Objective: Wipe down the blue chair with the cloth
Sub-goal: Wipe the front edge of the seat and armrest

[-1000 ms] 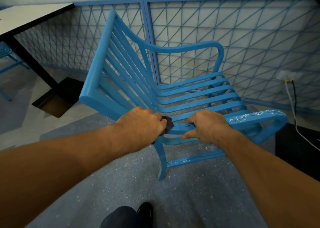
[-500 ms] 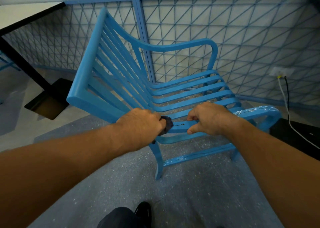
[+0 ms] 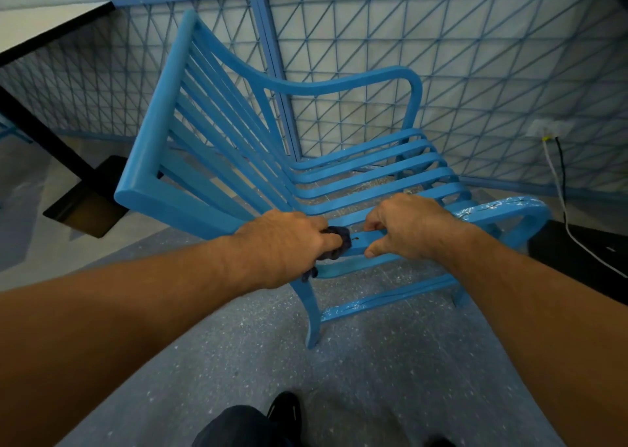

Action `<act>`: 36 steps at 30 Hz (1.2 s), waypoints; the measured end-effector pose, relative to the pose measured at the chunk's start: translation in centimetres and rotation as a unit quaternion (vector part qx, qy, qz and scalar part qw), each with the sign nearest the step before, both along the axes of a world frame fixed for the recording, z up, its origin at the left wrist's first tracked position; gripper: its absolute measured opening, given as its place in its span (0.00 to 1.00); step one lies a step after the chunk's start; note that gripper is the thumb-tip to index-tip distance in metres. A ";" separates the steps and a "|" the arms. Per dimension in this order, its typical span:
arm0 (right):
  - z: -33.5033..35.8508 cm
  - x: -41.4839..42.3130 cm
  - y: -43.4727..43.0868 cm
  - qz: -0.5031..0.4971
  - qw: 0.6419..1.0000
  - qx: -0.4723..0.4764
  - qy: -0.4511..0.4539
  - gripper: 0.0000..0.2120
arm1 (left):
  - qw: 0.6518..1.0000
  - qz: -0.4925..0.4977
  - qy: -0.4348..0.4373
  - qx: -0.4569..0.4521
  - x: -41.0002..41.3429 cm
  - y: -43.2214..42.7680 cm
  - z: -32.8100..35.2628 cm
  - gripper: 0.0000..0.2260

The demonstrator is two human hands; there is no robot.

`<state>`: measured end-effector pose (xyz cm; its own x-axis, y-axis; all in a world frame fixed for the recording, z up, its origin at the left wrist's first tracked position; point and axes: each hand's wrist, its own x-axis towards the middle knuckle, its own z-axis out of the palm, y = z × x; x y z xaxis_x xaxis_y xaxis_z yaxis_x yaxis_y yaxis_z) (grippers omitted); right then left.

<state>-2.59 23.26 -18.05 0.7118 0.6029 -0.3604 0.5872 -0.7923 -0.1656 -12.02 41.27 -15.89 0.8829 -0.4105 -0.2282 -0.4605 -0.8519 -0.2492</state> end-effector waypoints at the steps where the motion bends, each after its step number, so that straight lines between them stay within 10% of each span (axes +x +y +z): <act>1: 0.1 0.0 0.0 0.002 1.000 -0.002 0.003 0.20 | 1.000 -0.001 0.005 0.012 -0.2 0.5 0.5 0.19; 36: 0.3 -0.7 -0.3 -0.021 1.000 0.010 0.010 0.20 | 0.996 0.021 0.064 0.063 -0.3 1.4 2.7 0.16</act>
